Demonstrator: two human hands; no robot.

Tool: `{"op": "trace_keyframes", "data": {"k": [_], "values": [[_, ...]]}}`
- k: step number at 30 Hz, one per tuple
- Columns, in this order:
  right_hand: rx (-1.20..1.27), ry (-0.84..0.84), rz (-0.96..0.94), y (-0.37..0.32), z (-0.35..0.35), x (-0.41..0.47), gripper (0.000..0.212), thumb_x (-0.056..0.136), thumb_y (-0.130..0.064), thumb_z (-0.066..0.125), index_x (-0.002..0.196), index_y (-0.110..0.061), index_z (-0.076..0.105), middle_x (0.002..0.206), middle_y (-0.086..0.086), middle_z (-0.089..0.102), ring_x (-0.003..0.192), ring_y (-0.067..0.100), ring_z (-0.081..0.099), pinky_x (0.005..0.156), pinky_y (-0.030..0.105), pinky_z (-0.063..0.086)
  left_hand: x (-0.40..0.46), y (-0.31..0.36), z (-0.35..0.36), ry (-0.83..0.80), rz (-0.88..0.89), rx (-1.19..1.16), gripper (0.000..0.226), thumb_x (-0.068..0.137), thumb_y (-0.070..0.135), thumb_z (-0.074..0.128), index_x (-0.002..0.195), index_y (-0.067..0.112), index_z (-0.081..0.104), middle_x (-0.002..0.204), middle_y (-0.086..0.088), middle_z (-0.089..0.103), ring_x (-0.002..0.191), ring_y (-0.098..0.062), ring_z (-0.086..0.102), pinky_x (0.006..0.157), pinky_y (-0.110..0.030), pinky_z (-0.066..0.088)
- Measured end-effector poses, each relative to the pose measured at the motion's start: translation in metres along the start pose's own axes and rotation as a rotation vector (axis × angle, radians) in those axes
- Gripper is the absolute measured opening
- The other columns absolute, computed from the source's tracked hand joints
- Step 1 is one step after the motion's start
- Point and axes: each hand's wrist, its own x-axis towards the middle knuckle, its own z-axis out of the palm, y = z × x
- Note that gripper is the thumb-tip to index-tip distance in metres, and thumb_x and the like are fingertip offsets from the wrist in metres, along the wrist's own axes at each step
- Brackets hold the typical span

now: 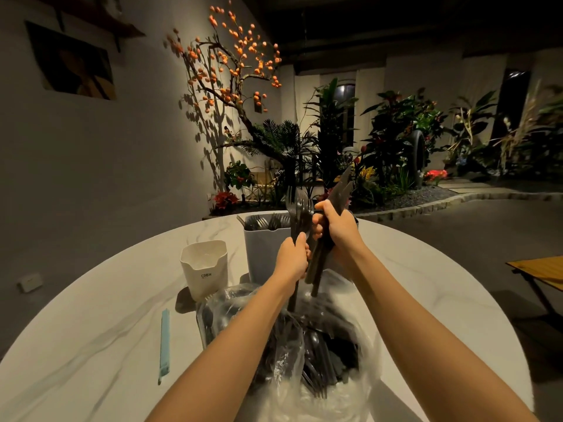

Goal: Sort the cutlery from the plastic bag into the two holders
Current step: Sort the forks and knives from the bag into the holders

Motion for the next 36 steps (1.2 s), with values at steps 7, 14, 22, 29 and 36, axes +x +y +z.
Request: {"op": "trace_keyframes", "data": {"k": [7,14,22,29,36], "values": [[0.268,0.158,-0.032,-0.004,-0.004,0.016,0.021,0.102,-0.023,0.043,0.092,-0.009,0.055,0.047,-0.006,0.032,0.038,0.006,0.028,0.039,0.018,0.026,0.007,-0.007,0.018,0.006,-0.219,-0.369,0.034,0.104,0.033,0.034,0.093,0.006,0.050,0.071,-0.010,0.055,0.050,-0.015,0.045,0.039,-0.022,0.034],[0.344,0.191,0.112,0.016,0.001,0.012,0.028,0.103,-0.027,0.043,0.084,-0.008,0.053,0.047,-0.004,0.036,0.038,0.008,0.033,0.039,0.021,0.032,0.006,0.006,0.036,0.051,-0.204,-0.542,0.038,0.105,0.036,0.033,0.112,0.006,0.055,0.082,-0.009,0.060,0.060,-0.017,0.055,0.047,-0.024,0.040],[-0.165,0.251,0.121,0.011,-0.008,0.013,0.042,0.097,-0.035,0.049,0.062,-0.011,0.055,0.057,0.007,0.057,0.052,0.020,0.058,0.058,0.029,0.047,0.018,0.012,0.031,0.104,-0.135,-0.465,0.032,0.104,0.035,0.033,0.085,0.011,0.044,0.073,-0.005,0.048,0.062,-0.019,0.048,0.051,-0.027,0.040],[-0.178,0.352,0.055,0.005,-0.019,0.026,0.045,0.101,-0.037,0.042,0.075,-0.007,0.062,0.074,0.009,0.061,0.061,0.014,0.057,0.044,0.018,0.044,0.029,0.012,0.025,0.211,-0.073,-0.307,0.033,0.105,0.036,0.027,0.097,0.009,0.044,0.078,-0.006,0.045,0.067,-0.017,0.044,0.056,-0.028,0.037],[-0.132,0.507,-0.165,0.000,-0.016,0.043,0.045,0.101,-0.037,0.044,0.096,0.003,0.064,0.089,0.013,0.066,0.077,0.024,0.069,0.049,0.016,0.052,0.035,0.008,0.024,0.238,-0.087,-0.286,0.033,0.105,0.037,0.026,0.088,0.013,0.041,0.070,0.000,0.035,0.053,-0.012,0.030,0.044,-0.023,0.027]]}}
